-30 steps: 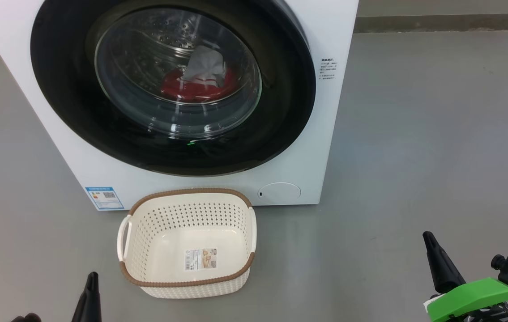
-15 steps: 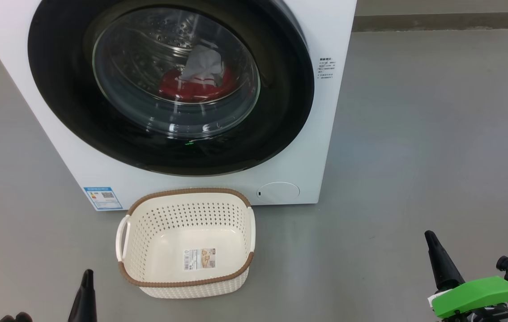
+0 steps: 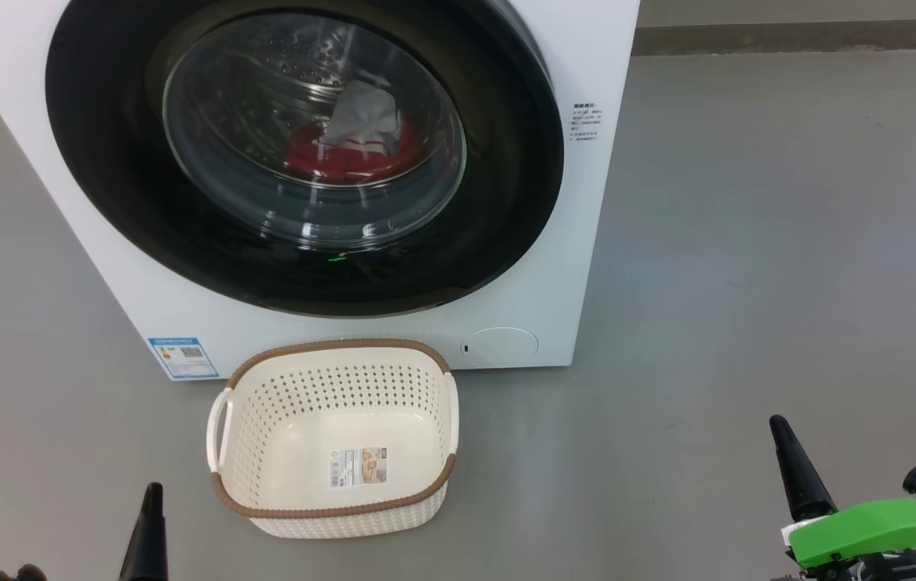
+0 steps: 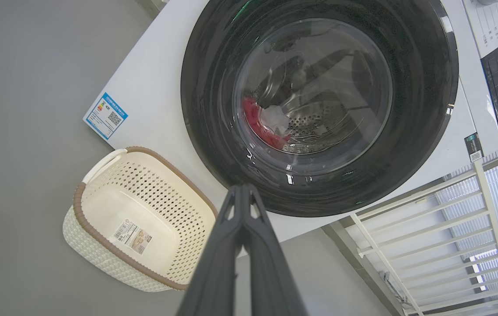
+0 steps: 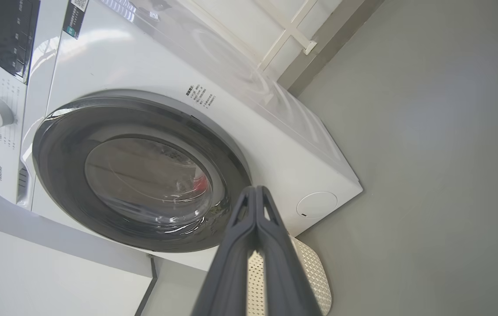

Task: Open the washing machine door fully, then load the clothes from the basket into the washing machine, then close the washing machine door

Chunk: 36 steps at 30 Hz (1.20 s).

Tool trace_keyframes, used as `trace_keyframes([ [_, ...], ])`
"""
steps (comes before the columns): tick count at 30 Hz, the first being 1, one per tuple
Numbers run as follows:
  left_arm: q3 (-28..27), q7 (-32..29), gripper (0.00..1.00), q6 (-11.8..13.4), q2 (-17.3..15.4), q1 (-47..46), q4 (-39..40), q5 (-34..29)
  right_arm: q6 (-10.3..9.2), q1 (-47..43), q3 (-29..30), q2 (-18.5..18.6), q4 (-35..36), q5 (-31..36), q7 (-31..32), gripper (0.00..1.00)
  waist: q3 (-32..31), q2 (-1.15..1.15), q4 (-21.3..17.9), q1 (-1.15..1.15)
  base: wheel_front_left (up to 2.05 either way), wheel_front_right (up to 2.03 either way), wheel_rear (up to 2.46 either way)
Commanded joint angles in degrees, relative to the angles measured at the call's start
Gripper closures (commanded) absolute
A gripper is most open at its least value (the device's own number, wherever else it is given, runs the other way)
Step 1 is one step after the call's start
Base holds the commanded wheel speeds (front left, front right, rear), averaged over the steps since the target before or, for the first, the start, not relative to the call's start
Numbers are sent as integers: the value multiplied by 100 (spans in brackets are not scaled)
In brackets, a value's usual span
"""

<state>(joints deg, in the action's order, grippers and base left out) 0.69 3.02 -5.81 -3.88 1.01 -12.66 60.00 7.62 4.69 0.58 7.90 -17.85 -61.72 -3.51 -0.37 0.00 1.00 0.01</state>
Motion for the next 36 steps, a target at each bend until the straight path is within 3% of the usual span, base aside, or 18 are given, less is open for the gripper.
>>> trace_keyframes([
  [1, -157, -45, 100, -67, -58, -292, 108, 172, -7, 162, -11, 14, 181, -188, 48, 100, 2, 0, -3, 0, 0, 0, 0],
  [36, -501, -594, 100, -128, 38, -551, -42, 2005, -11, 154, 358, -297, 302, -1908, 625, 100, 34, 0, -62, 0, 0, 0, 0],
])
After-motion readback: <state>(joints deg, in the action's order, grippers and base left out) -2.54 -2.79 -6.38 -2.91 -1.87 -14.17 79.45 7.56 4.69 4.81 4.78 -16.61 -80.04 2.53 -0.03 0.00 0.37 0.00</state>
